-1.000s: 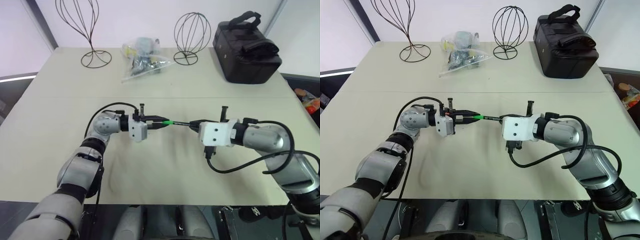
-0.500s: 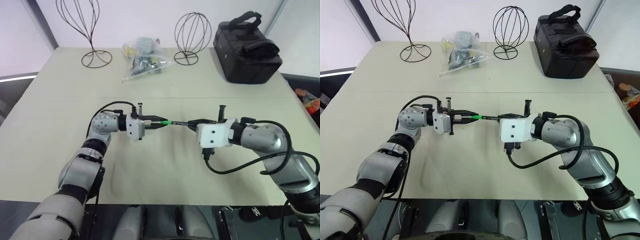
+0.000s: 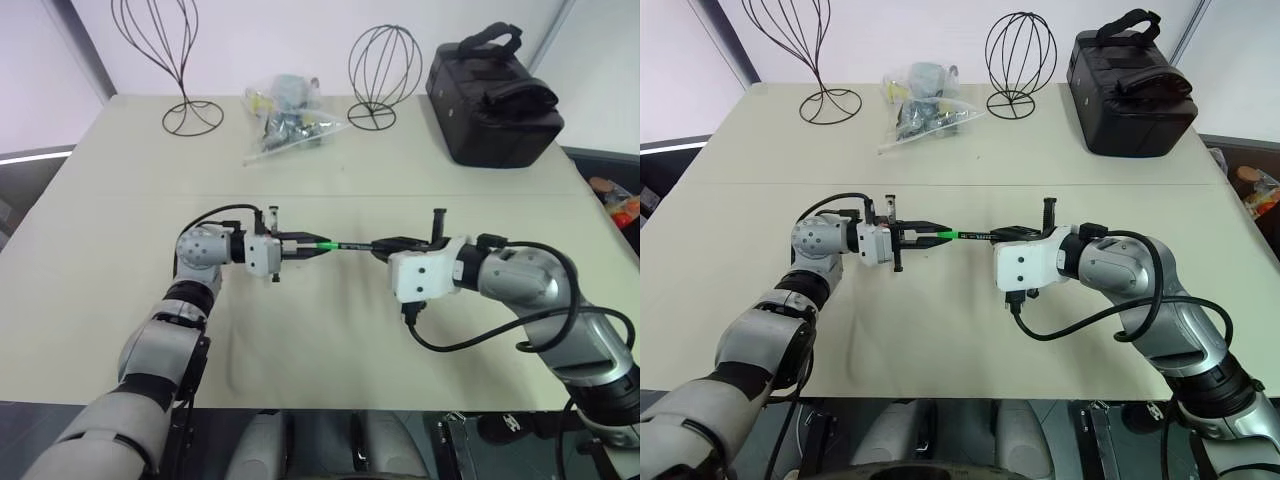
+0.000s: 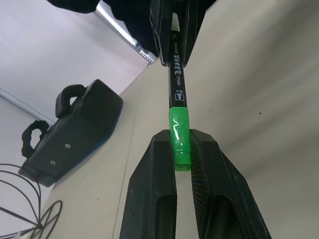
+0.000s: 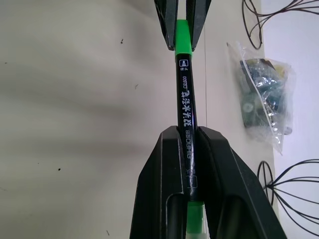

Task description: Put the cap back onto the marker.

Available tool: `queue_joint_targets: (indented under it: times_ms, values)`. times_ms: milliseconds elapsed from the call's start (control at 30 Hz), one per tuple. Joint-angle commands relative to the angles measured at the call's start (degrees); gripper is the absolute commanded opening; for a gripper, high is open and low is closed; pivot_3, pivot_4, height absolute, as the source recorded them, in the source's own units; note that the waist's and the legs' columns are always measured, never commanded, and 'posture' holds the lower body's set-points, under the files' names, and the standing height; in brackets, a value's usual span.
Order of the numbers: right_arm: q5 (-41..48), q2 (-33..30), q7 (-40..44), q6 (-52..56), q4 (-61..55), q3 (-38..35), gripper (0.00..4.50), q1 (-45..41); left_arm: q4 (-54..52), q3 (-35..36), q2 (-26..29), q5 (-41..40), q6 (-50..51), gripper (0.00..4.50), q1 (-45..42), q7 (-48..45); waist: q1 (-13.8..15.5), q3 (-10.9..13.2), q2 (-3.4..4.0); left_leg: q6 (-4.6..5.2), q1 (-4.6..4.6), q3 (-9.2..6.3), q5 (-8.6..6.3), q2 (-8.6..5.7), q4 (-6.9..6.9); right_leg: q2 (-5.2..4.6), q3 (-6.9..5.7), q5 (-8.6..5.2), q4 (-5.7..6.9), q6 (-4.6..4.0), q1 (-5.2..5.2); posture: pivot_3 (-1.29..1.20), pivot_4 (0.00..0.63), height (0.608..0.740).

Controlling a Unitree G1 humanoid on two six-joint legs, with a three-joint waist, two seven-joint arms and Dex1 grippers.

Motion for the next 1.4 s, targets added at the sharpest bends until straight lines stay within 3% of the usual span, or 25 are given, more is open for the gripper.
queue_joint_targets:
  times_ms: [33,133,333,733,900,1100,1400]
  values:
    - [1.04,0.35,0.23,-2.24,-1.27,0.36,0.04,-0.20,-3.60,-0.43,-3.08,-1.09,-1.73,0.00,-0.97,-1.21,0.00,0.00,0.00,0.00,0.00,0.00,0.00,0.00,0.00,0.00,0.00,0.00,0.00,0.00,0.00,0.00,0.150,0.740]
    - [1.25,-0.09,0.39,-2.31,-1.09,-0.48,0.00,0.25,-3.57,-0.16,-3.04,-1.14,-1.74,1.31,-0.84,-1.63,0.22,0.00,0.00,0.00,0.00,0.00,0.00,0.00,0.00,0.00,0.00,0.00,0.00,0.00,0.00,0.00,0.150,0.740]
    - [1.89,-0.87,0.60,-2.50,-0.87,-1.73,0.00,1.20,-3.93,0.53,-2.57,-1.33,-1.49,4.37,-0.14,-2.83,-0.31,0.00,-0.01,0.00,0.03,0.01,0.00,0.02,0.02,0.07,0.03,0.00,0.03,-0.01,0.00,0.00,0.150,0.740]
    - [4.74,-4.94,0.49,-3.45,1.22,-7.67,0.00,3.89,-6.01,1.40,0.84,-2.87,-0.23,4.47,1.98,-3.98,0.02,0.00,-0.01,0.00,0.03,0.01,0.00,0.02,0.03,0.02,0.03,-0.01,0.04,-0.01,0.01,0.00,0.150,0.740]
    - [5.77,-3.91,-1.46,-0.66,1.09,-11.01,0.00,5.89,-7.36,2.85,2.87,-0.87,4.57,4.47,3.23,2.14,-0.02,0.00,-0.02,0.00,0.03,0.00,0.00,0.03,0.03,0.03,0.02,0.00,0.05,-0.01,0.01,0.00,0.150,0.740]
    - [9.37,5.51,-8.73,17.48,-4.96,-16.29,0.00,10.13,-14.51,3.64,4.94,3.90,26.28,4.47,7.99,17.65,-0.02,-0.01,-0.02,0.00,0.03,-0.02,0.00,0.05,0.03,0.04,0.04,0.00,0.08,-0.01,0.01,0.00,0.150,0.740]
    - [5.15,15.50,-21.85,45.08,-16.50,-15.74,0.00,11.47,-49.85,5.32,3.48,6.06,62.13,4.47,22.98,40.56,0.07,-0.04,0.03,-0.02,0.03,-0.06,0.01,0.15,0.01,-0.03,0.11,-0.01,0.14,-0.01,-0.04,0.00,0.150,0.740]
